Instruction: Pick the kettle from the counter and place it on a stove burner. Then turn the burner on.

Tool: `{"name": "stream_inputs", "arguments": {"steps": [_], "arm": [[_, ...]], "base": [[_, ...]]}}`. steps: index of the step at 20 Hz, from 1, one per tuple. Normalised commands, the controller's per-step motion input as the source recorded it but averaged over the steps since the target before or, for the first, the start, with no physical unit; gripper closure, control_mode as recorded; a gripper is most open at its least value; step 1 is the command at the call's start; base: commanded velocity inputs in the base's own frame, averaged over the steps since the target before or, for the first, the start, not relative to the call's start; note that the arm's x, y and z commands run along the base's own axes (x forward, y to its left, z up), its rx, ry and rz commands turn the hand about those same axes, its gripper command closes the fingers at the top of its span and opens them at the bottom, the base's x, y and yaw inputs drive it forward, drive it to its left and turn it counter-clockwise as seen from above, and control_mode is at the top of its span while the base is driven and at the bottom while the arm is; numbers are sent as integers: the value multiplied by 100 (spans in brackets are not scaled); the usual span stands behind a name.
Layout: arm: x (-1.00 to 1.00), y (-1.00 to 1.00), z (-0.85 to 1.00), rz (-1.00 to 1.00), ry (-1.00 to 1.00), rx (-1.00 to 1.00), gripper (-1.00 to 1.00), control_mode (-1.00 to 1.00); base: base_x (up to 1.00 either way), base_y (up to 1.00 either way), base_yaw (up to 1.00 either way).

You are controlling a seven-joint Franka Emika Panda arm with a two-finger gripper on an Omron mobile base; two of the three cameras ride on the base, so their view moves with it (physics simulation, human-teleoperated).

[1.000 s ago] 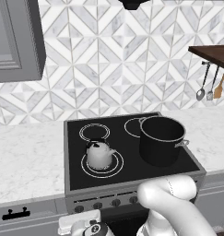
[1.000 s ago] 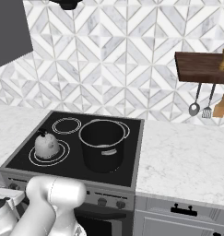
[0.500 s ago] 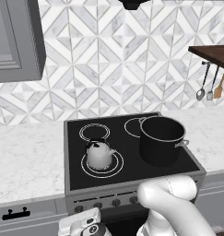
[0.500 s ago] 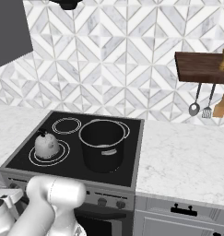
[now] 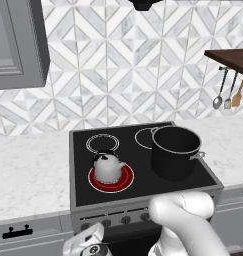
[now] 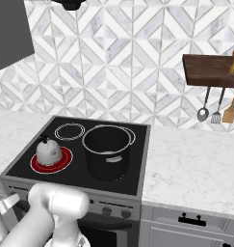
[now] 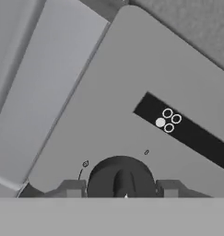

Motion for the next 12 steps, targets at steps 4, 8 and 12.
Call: {"name": "stream_inputs", "arguments": {"steps": [4, 8, 12], "arm": [[8, 21, 0, 0, 13, -37, 100, -100], [4, 18, 0, 0, 7, -37, 100, -100], [6, 19, 0, 0, 8, -35, 100, -100]], "base": [[0, 0, 0], [0, 0, 0], [0, 0, 0]]}}
